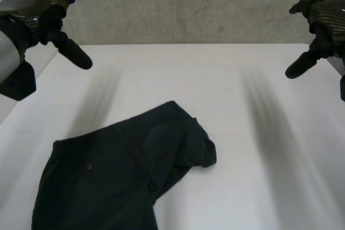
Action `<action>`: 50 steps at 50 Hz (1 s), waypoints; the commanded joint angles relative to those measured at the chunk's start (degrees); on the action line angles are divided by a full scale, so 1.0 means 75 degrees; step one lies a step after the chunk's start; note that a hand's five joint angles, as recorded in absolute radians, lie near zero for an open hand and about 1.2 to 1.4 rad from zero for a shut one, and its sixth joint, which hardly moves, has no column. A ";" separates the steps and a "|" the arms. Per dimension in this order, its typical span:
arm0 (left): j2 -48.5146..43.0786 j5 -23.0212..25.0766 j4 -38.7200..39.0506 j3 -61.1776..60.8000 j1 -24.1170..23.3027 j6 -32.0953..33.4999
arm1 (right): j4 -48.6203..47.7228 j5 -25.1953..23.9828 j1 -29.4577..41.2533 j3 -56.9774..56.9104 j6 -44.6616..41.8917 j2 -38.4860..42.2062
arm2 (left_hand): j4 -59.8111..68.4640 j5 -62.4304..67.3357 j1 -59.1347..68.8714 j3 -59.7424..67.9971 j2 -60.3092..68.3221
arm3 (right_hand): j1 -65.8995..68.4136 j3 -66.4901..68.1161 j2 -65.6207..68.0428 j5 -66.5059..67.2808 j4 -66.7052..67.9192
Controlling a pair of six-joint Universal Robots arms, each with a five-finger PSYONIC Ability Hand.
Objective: Fold the shorts.
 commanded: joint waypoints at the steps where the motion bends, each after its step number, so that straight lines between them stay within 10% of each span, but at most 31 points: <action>1: -0.0306 0.0000 0.0248 -0.0102 -0.0005 0.0020 | -0.0007 -0.0082 0.0019 0.0080 -0.0045 0.0021 | -0.0204 -0.0297 -0.0081 -0.0274 -0.0157 | -0.0100 -0.0102 -0.0298 -0.0406 -0.0479; 21: -0.1443 -0.0071 0.0248 -0.0476 -0.0520 0.0583 | 0.0321 -0.3245 0.0708 0.0654 -0.2221 0.1530 | -0.0047 -0.0140 0.0076 -0.0117 0.0000 | -0.0100 -0.0102 -0.0298 -0.0406 -0.0479; 39: -0.1115 -0.0469 0.0857 -0.3183 0.0510 0.1075 | -0.1061 -0.3270 0.2526 0.0046 -0.3479 0.4308 | -0.0047 -0.0140 0.0076 -0.0117 0.0000 | -0.0092 -0.0093 -0.0289 -0.0398 -0.0471; 47: -0.0869 -0.0457 0.1220 -0.3524 0.0745 0.1086 | -0.1624 -0.2567 0.2573 -0.1008 -0.3432 0.5305 | -0.0047 -0.0140 0.0076 -0.0117 0.0000 | 0.9225 0.9223 0.9027 0.8919 0.8845; 50: -0.0822 -0.0457 0.1232 -0.3536 0.0745 0.1086 | -0.1694 -0.2029 0.2562 -0.1442 -0.3397 0.5283 | -0.0047 -0.0140 0.0076 -0.0117 0.0000 | 0.9234 0.9232 0.9036 0.8927 0.8854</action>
